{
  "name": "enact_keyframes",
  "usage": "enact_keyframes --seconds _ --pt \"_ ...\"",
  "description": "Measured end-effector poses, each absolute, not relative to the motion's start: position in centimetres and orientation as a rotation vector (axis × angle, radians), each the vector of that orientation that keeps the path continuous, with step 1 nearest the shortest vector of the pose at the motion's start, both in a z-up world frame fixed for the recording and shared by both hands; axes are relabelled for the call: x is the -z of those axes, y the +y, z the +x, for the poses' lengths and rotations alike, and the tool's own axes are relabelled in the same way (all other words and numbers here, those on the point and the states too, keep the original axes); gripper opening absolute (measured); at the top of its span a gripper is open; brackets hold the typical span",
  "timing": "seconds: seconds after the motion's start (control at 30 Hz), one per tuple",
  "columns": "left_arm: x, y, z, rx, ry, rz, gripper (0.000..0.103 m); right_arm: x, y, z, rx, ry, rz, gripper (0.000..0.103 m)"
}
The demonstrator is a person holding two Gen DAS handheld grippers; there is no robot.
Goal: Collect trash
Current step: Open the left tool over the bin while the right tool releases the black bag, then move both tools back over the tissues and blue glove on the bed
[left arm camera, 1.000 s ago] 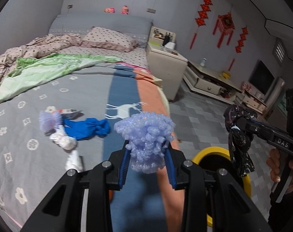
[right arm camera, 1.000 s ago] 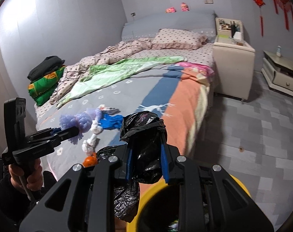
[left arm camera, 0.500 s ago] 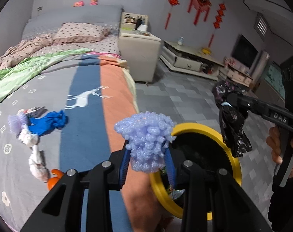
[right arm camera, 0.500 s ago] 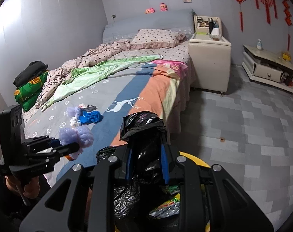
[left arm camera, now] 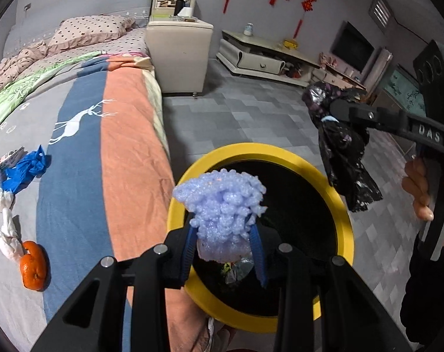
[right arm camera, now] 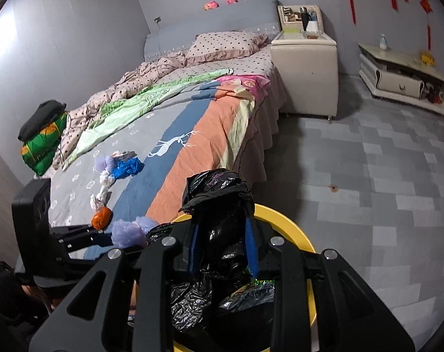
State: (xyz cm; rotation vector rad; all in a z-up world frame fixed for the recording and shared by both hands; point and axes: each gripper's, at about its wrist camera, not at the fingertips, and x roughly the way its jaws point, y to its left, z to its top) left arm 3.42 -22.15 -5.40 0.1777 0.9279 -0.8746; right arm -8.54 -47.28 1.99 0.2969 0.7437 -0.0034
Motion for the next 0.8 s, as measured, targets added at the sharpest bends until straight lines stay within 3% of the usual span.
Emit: enact_keyframes --seconds 0.13,0.23,0.33,0.4,0.53,0.6,0.8 --pt "5.2 -22.1 3.2 0.885 0.921 0.170 0.033 -2.2 -48.1 -8.8 0.019 0.733 0.315 0.030" --pt "5.2 -21.9 3.2 0.894 0.923 0.160 0.037 -2.6 -48.8 -9.1 0.027 0.717 0.337 0.040" --pt "5.1 -21.8 3.1 0.903 0.925 0.158 0.048 -2.8 -49.0 -9.1 0.025 0.720 0.342 0.044" --pt "4.9 -21.5 3.0 0.899 0.917 0.150 0.063 -3.1 -48.8 -9.2 0.027 0.714 0.340 0.047" --pt "4.4 -21.1 2.9 0.898 0.907 0.148 0.069 -3.7 -48.6 -9.1 0.021 0.703 0.341 0.052" --pt "4.2 -20.7 3.1 0.887 0.900 0.141 0.077 -4.1 -48.4 -9.1 0.019 0.695 0.338 0.052" --pt "3.8 -19.4 4.0 0.850 0.895 0.114 0.083 -4.9 -47.5 -8.8 -0.010 0.661 0.327 0.053"
